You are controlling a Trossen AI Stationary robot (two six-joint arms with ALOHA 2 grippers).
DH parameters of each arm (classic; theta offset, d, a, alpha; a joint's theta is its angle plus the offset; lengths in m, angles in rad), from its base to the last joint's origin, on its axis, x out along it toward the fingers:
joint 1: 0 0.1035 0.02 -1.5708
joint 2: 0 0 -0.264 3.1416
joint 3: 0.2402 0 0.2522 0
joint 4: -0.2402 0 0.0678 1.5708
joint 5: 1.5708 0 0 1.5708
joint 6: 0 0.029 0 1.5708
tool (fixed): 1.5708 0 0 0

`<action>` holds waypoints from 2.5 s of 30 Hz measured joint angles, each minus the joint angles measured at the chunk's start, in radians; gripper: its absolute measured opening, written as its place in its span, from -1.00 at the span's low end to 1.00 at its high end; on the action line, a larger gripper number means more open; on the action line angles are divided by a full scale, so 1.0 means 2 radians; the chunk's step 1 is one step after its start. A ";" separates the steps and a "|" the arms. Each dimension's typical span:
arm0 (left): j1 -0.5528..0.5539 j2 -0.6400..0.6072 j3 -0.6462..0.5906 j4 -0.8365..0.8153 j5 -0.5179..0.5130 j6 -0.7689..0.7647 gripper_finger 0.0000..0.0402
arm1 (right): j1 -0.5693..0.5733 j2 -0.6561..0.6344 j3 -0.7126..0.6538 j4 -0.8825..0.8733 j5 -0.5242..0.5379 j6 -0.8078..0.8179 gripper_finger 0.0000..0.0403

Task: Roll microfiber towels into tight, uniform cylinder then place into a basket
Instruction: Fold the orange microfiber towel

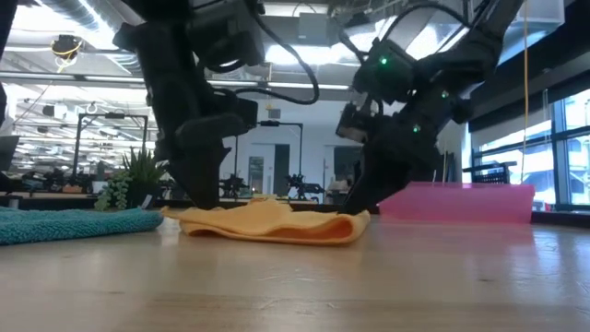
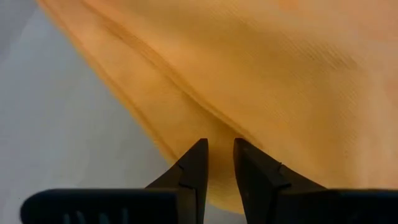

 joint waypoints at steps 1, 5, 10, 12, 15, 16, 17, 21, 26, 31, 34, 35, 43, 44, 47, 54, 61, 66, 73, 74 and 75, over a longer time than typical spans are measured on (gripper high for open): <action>-0.002 0.000 0.000 0.000 0.007 -0.004 -0.66 | -0.002 0.004 0.000 0.000 0.004 -0.001 -0.19; -0.011 0.000 0.000 0.001 0.018 -0.013 -0.66 | -0.009 0.017 0.001 0.011 0.014 -0.003 -0.19; -0.021 0.000 0.000 0.019 0.029 -0.014 -0.66 | -0.016 0.020 0.002 0.015 0.038 -0.004 -0.19; -0.025 0.006 0.000 0.031 0.037 -0.013 -0.66 | -0.020 0.020 0.002 0.016 0.041 -0.004 -0.19; -0.029 0.015 0.001 0.045 0.039 -0.013 -0.66 | -0.026 0.020 0.001 0.017 0.042 -0.003 -0.19; -0.029 0.019 0.002 0.050 0.037 -0.012 -0.66 | -0.027 0.020 0.001 0.017 0.042 -0.004 -0.19; -0.029 0.019 0.002 0.048 0.036 -0.012 -0.66 | -0.027 0.020 0.001 0.020 0.042 -0.009 -0.19; -0.028 0.018 0.001 0.048 0.029 -0.009 -0.66 | -0.027 0.009 0.001 0.011 0.056 -0.029 -0.19; -0.031 -0.011 0.002 0.029 -0.007 -0.008 -0.66 | -0.025 -0.039 0.005 -0.016 0.086 -0.051 -0.19; -0.042 -0.037 0.022 -0.017 -0.042 -0.008 -0.66 | -0.003 -0.088 0.005 -0.044 0.085 -0.065 -0.19; -0.053 -0.048 0.031 -0.036 -0.053 0.003 -0.66 | 0.026 -0.104 0.006 -0.068 0.082 -0.094 -0.19; -0.058 -0.049 0.033 -0.037 -0.056 0.005 -0.66 | 0.039 -0.106 0.005 -0.078 0.079 -0.109 -0.19; -0.114 -0.052 0.043 -0.032 -0.088 -0.006 -0.66 | 0.143 -0.103 0.005 -0.099 0.076 -0.208 -0.19; -0.121 -0.052 0.043 -0.032 -0.094 -0.010 -0.66 | 0.151 -0.103 0.005 -0.101 0.076 -0.210 -0.19; -0.141 -0.054 0.043 -0.030 -0.106 -0.022 -0.66 | 0.169 -0.101 0.004 -0.097 0.077 -0.209 -0.19; -0.168 -0.054 0.043 -0.029 -0.134 -0.030 -0.66 | 0.177 -0.051 -0.002 -0.066 0.078 -0.202 -0.19; -0.167 -0.054 0.043 -0.030 -0.135 -0.028 -0.66 | 0.177 -0.021 -0.002 -0.037 0.081 -0.209 -0.19; -0.166 -0.054 0.043 -0.028 -0.135 -0.027 -0.66 | 0.177 -0.006 -0.002 -0.012 0.081 -0.212 -0.19; -0.166 -0.054 0.043 -0.024 -0.135 -0.025 -0.66 | 0.178 0.011 0.000 0.003 0.113 -0.207 -0.21; -0.166 -0.054 0.043 -0.024 -0.135 -0.025 -0.66 | 0.178 0.012 0.000 0.003 0.114 -0.204 -0.23; -0.166 -0.054 0.043 -0.024 -0.135 -0.025 -0.66 | 0.178 0.012 0.000 0.004 0.115 -0.200 -0.26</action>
